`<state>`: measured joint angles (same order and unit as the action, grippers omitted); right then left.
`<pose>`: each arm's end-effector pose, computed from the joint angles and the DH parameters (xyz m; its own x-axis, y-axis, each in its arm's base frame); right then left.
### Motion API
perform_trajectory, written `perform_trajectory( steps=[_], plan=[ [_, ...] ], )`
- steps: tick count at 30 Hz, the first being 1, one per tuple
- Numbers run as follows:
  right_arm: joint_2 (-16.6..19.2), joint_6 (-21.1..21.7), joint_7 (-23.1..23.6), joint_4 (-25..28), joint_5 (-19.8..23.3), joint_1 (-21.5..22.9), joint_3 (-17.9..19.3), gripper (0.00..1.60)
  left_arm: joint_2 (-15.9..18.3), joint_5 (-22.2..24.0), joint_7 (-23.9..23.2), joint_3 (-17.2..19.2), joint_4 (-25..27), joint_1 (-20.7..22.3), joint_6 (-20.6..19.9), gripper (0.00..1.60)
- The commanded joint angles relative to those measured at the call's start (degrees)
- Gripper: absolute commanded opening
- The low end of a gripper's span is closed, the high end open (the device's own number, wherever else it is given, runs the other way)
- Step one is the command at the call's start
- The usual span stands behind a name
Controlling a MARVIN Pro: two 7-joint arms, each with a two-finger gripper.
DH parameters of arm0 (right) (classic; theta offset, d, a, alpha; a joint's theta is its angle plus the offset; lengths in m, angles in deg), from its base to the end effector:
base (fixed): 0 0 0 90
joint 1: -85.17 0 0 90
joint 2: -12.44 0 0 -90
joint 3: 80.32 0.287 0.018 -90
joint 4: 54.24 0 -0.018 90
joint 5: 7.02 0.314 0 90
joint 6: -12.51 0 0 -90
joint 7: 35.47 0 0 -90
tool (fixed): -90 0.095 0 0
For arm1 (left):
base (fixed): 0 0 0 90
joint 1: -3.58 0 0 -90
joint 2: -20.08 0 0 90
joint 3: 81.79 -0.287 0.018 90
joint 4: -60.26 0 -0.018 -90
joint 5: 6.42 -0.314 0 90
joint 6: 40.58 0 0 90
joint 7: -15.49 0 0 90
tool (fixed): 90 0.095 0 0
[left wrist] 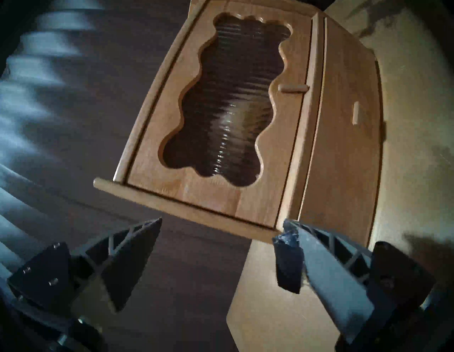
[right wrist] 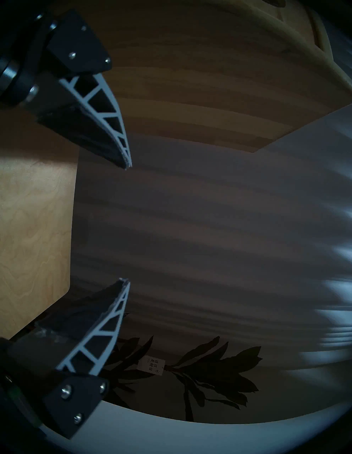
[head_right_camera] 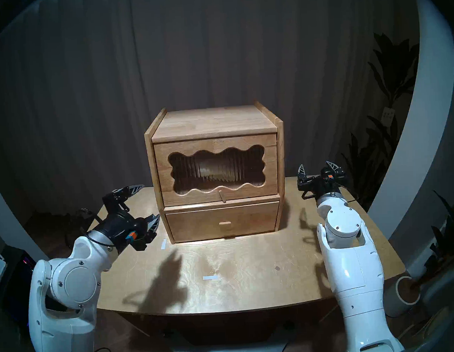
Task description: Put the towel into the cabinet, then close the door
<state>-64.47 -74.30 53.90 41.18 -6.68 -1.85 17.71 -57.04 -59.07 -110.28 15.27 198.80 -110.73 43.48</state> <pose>0.4354 -0.1206 -0.2284 -0.0899 0.2259 0.9700 -0.1611 -0.9644 0.2097 0.2844 0.0213 -0.1665 -0.1433 -0.9173 0.3716 -0.2602 -0.3273 -0.9084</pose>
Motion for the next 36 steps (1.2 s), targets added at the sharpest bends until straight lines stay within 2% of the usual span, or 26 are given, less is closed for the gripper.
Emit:
perform_trajectory(
  steps=[1, 11, 18, 20, 22, 23, 26, 30, 31, 36],
  plan=[
    [0.16, -0.29, 0.01, 0.95, 0.01, 0.64, 0.0, 1.6, -2.26, 4.97, 1.36, 5.28, 1.46, 3.85, -0.92, 1.6],
    [0.36, -0.3, -0.25, 0.68, 0.21, 0.69, -0.2, 1.6, -7.36, 15.21, 4.94, 11.87, 1.46, 10.81, -4.43, 1.6],
    [0.55, -0.37, -0.38, 0.78, 0.36, 0.77, -0.34, 1.6, -13.11, 24.79, 6.7, 15.19, 1.46, 14.86, -9.97, 1.6],
    [0.6, -0.42, -0.41, 0.96, 0.4, 0.76, -0.38, 1.6, -13.68, 27.79, 7.86, 15.86, 1.46, 15.87, -11.84, 1.6],
    [0.67, -0.47, -0.43, 1.21, 0.44, 0.7, -0.41, 1.6, -14.28, 31.32, 9.62, 15.8, 1.22, 17.68, -14.03, 1.6],
    [0.7, -0.48, -0.45, 1.26, 0.46, 0.68, -0.42, 1.6, -13.53, 33.14, 10.54, 15.52, 0.5, 17.13, -15.2, 1.6],
    [0.78, -0.48, -0.49, 1.49, 0.53, 0.57, -0.46, 1.6, -14.06, 37.68, 13.73, 14.31, -3.33, 19.15, -16.96, 1.6],
    [0.89, -0.46, -0.54, 1.76, 0.64, 0.41, -0.51, 1.6, -14.3, 41.25, 17.45, 11.46, -8.49, 21.32, -16.88, 1.6],
    [0.94, -0.44, -0.57, 1.86, 0.69, 0.35, -0.53, 1.6, -14.48, 42.24, 19.62, 9.92, -10.98, 22.57, -16.93, 1.6],
    [1.07, -0.34, -0.62, 2.18, 0.83, 0.14, -0.57, 1.6, -14.99, 43.53, 24.68, 7.03, -17.61, 25.5, -14.31, 1.6]
  ],
)
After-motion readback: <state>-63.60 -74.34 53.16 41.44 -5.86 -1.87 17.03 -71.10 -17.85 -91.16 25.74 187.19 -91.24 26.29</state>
